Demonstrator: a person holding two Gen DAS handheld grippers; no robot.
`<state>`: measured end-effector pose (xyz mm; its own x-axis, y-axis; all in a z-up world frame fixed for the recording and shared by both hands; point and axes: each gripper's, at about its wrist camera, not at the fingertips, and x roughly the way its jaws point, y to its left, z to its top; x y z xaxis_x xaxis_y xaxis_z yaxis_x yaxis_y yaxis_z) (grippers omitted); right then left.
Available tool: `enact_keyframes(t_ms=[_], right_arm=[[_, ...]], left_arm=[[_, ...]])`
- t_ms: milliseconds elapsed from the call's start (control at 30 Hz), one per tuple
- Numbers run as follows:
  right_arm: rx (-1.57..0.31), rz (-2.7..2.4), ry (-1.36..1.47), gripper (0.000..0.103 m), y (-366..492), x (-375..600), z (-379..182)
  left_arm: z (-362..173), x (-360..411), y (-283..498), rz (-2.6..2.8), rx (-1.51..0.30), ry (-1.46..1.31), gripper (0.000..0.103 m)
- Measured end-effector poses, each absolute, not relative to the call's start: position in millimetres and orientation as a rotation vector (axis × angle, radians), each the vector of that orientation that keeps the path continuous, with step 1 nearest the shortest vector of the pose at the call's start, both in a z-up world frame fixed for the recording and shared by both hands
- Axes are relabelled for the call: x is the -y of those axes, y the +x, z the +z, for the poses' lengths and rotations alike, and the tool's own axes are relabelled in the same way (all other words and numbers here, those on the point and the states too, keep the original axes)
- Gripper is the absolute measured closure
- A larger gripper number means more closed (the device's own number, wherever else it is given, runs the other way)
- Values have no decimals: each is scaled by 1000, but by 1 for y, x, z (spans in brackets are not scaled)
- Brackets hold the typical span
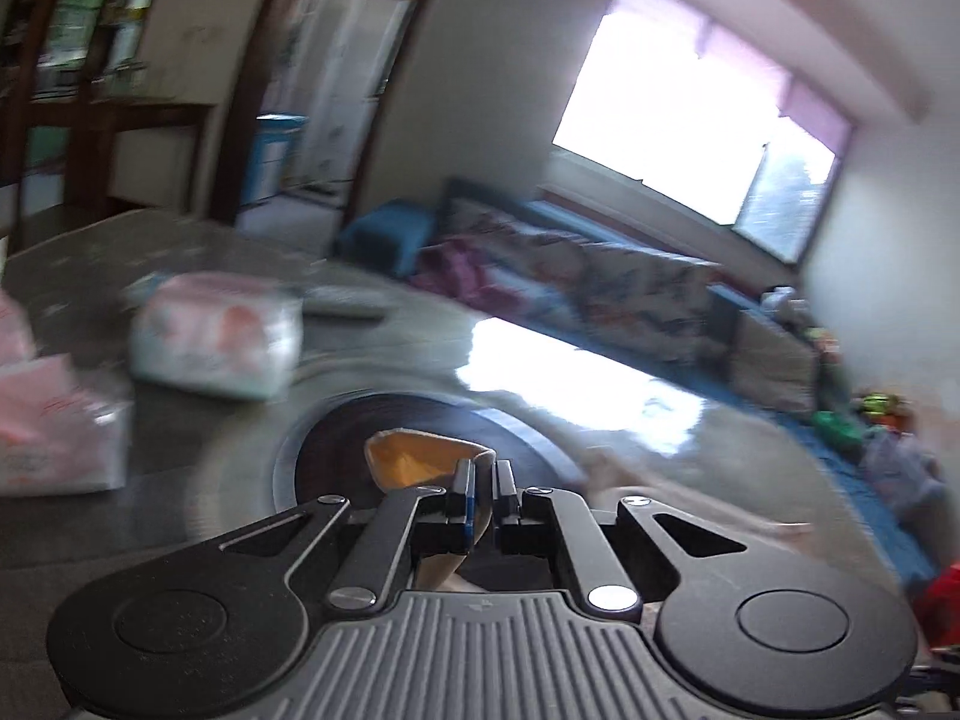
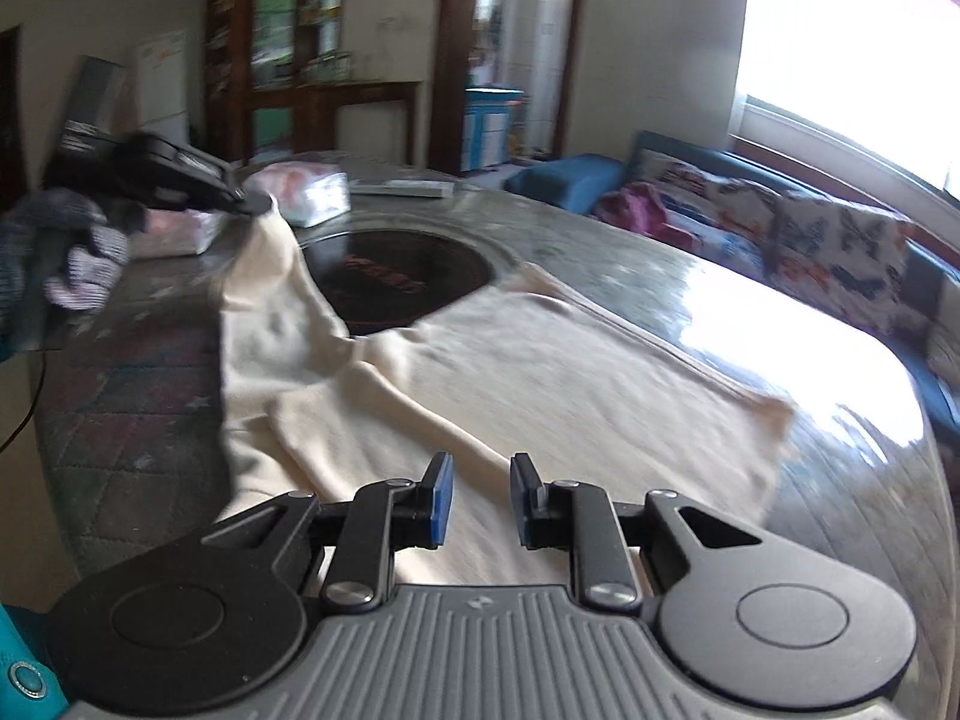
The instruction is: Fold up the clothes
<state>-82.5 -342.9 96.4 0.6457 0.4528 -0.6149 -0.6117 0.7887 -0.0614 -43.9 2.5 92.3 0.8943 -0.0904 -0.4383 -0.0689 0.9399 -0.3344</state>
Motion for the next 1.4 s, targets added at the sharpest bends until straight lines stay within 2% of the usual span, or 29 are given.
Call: enact_keyframes(t_ms=[267, 500, 767, 900, 1000, 1333, 1400], right_arm=[[-608, 474, -143, 83, -92, 400, 92], [-625, 384, -80, 83, -106, 440, 82], [-642, 344, -28, 83, -108, 456, 74], [-636, 357, -21, 83, -105, 449, 75], [-631, 381, -28, 83, -102, 440, 79], [-682, 481, -13, 82, -81, 407, 68], [-702, 486, -14, 81, -76, 401, 62]], left_arm=[[123, 102, -62, -403, -426, -314, 97], [99, 169, -65, -614, -519, -277, 98], [64, 198, -66, -679, -637, -226, 97], [50, 203, -67, -702, -682, -202, 92], [49, 196, -69, -725, -691, -176, 83], [47, 116, -70, -434, -623, -64, 83], [44, 101, -70, -392, -635, -75, 80]])
